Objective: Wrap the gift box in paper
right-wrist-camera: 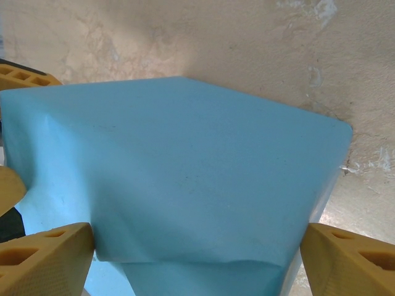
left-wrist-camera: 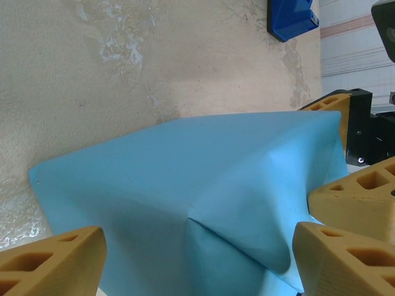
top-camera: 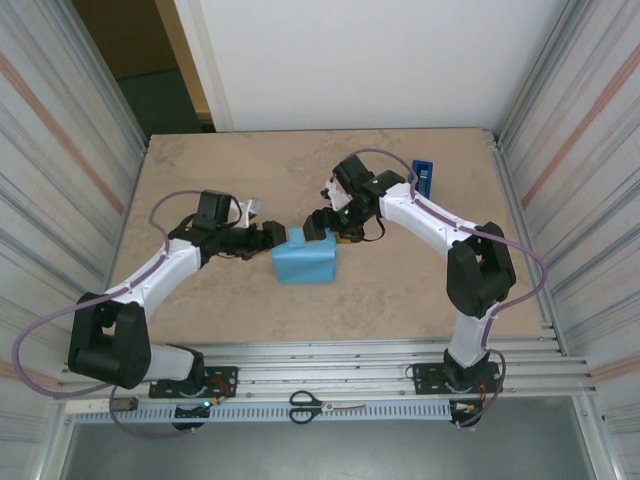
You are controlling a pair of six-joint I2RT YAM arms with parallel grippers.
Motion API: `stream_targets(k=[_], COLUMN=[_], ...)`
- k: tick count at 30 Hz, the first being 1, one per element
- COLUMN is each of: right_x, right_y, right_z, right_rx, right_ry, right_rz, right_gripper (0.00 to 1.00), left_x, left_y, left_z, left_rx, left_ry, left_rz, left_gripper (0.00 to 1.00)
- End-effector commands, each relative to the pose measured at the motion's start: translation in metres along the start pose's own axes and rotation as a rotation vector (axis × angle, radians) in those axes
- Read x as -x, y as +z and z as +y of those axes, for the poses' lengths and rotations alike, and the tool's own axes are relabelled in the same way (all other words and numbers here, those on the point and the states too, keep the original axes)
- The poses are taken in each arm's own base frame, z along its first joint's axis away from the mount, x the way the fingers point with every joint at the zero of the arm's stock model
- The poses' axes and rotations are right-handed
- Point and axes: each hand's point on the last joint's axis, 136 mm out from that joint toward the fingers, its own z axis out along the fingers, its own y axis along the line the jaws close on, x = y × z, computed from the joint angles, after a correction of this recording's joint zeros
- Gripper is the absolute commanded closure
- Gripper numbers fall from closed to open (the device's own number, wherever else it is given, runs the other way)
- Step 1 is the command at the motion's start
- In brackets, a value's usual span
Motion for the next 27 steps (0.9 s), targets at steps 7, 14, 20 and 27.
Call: stream_targets(k=[7,14,20,27], right_x=[-0.011,-0.004,0.012,0.034], right_y=[0.009,0.005,-0.011,-0.044], right_z=[-0.015,-0.007,0.003,0.017], right_rx=[-0.051,-0.025,-0.003,0.117], right_ry=[0.029,0.026,0.023,0.052], right_rz=[0.046,0.024,-0.042,-0.156], right_gripper=[0.14,0.13,0.09,0.05], left_x=[0.004,-0.017,-0.028,-0.028], left_y=[0.002,0.013,0.012,0.012], left_z=[-0.003,0.022,0.036,0.034], left_rx=[0.013,0.079,0.138,0.123], left_ry=[0.011,0.004,0.013,0.036], left_rz=[0.013,0.077,0.101,0.11], left_gripper=[0.2,0.25,0.29,0.3])
